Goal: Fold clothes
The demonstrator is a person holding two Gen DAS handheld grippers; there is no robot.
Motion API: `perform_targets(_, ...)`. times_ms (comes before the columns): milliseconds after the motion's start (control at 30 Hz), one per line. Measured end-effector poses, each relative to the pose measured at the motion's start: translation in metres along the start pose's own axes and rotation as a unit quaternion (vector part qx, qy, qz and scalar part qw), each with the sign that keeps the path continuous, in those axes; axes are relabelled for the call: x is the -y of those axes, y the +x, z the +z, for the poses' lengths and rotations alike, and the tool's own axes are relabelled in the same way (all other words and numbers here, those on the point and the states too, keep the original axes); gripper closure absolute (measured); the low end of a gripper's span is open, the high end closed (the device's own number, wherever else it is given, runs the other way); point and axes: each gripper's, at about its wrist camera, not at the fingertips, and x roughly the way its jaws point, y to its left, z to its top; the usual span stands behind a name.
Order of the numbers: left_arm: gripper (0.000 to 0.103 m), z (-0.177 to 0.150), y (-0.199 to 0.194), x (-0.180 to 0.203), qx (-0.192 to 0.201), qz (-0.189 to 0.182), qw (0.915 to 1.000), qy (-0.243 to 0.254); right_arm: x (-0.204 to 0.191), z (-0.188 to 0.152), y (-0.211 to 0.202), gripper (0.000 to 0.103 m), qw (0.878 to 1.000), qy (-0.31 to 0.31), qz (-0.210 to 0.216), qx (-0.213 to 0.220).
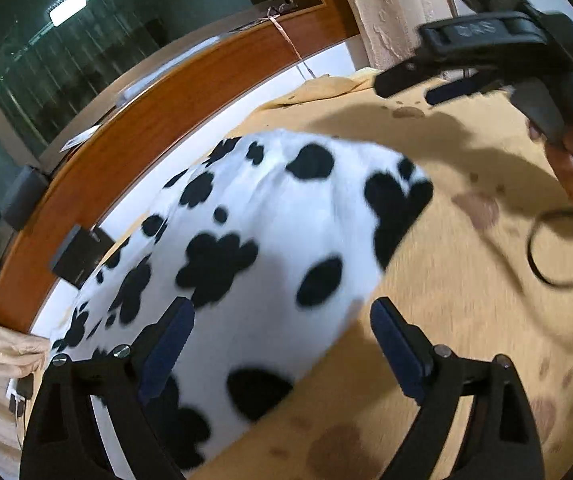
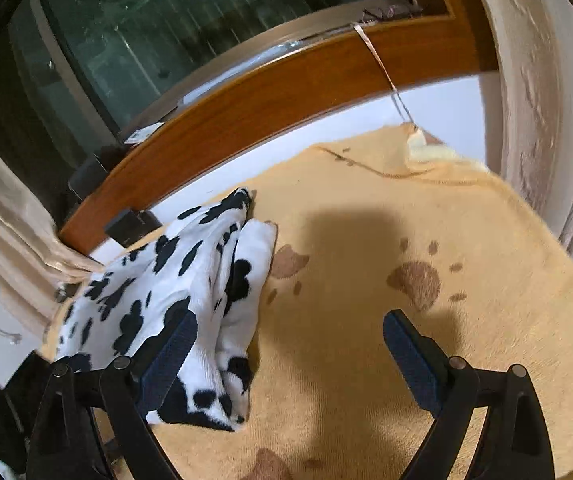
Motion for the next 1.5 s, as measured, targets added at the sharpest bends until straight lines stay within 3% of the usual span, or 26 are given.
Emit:
perform_targets(200, 0.011, 0.023, 0.017, 0.007, -0.023, -0.058, 0.9978, 0.021, 0.018, 0.005, -0.016, 0.007, 0.999, 0.041, 0.024, 0.017)
perform_targets(400, 0.011, 0.038, 0.026, 0.045, -0.030, -0.034, 0.9935, 0.105, 0.024, 0.006, -0.022, 0.007, 0.997, 0.072, 0.040, 0.013)
perform_targets(500, 0.011, 0.043, 0.033, 0.055, -0.037, -0.022, 0.9921, 0.118, 0.022, 0.006, -0.027, 0.007, 0.996, 0.075, 0.046, 0.019)
perform_targets(667, 0.016, 0.049, 0.036, 0.056, -0.033, -0.023, 0.9945, 0.097, 0.021, 0.005, -0.033, 0.007, 0.995, 0.082, 0.053, 0.025)
perform_targets(733, 0.036, 0.050, 0.038, 0.056, -0.029, -0.025, 0.9957, 0.085, 0.021, 0.004, -0.035, 0.007, 0.994, 0.087, 0.056, 0.026)
perform_targets(767, 0.039, 0.049, 0.038, 0.056, -0.028, -0.022, 0.9961, 0.080, 0.021, 0.004, -0.035, 0.007, 0.994, 0.087, 0.056, 0.026)
perform_targets(800, 0.050, 0.048, 0.038, 0.058, -0.023, -0.011, 0.9965, 0.080, 0.020, 0.004, -0.035, 0.007, 0.994, 0.086, 0.055, 0.025)
perform_targets(833, 0.067, 0.048, 0.037, 0.059, -0.018, 0.002, 0.9966, 0.081, 0.019, 0.003, -0.035, 0.007, 0.995, 0.084, 0.053, 0.025)
perform_targets(933, 0.080, 0.045, 0.033, 0.051, 0.001, 0.005, 0.9987, 0.050, 0.016, 0.002, -0.033, 0.007, 0.996, 0.075, 0.044, 0.026)
perform_targets(1067, 0.083, 0.037, 0.021, 0.032, 0.039, -0.015, 0.9988, -0.024, 0.017, 0.000, -0.029, 0.007, 0.996, 0.075, 0.039, 0.021)
perform_targets(1200, 0.086, 0.027, 0.010, 0.013, 0.072, -0.047, 0.9921, -0.092, 0.023, -0.004, -0.018, 0.007, 0.994, 0.092, 0.058, 0.006)
perform_targets(1500, 0.086, 0.023, 0.002, -0.007, 0.096, -0.070, 0.9850, -0.126, 0.012, 0.029, 0.027, 0.007, 0.981, 0.140, 0.112, -0.070)
